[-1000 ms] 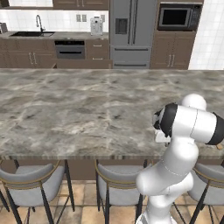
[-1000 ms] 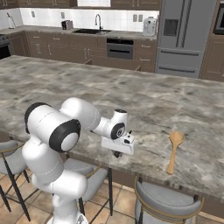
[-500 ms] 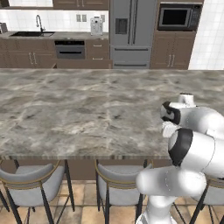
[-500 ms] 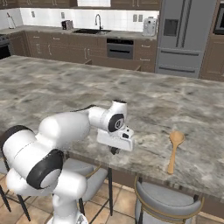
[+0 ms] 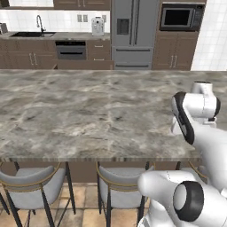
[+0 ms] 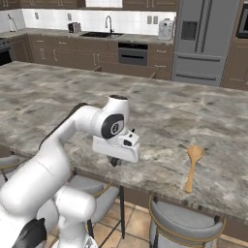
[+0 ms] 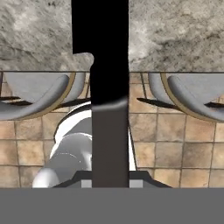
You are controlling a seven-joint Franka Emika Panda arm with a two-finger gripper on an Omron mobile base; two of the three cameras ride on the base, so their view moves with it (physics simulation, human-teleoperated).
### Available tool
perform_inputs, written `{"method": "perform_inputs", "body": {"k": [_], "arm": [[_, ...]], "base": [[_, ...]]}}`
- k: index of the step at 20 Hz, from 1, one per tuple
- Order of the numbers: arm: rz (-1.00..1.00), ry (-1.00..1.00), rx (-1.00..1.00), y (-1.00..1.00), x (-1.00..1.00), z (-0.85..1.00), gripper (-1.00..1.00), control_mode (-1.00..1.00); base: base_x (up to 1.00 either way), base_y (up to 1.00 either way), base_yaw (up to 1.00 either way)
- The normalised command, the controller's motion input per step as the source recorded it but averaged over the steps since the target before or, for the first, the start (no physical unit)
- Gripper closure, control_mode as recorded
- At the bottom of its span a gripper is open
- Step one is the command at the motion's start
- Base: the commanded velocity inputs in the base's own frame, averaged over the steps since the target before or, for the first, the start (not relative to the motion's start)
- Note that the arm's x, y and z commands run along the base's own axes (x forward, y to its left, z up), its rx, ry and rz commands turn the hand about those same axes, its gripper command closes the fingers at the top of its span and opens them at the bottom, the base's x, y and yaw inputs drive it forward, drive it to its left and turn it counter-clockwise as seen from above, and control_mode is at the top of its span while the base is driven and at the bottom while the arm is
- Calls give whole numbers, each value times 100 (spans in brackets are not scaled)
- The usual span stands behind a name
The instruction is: Pick up the metallic utensils from the counter and place them in the open drawer. Make sure not to pick up any wooden utensils.
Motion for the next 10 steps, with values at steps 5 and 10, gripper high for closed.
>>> {"method": "perform_inputs", "body": {"k": [5,10], "arm": [[-4,-3,0,9,-65,99,100,-100],[-15,-6,0,0,-25,67,100,-100]], "base": [[0,0,0],[0,0,0]]}}
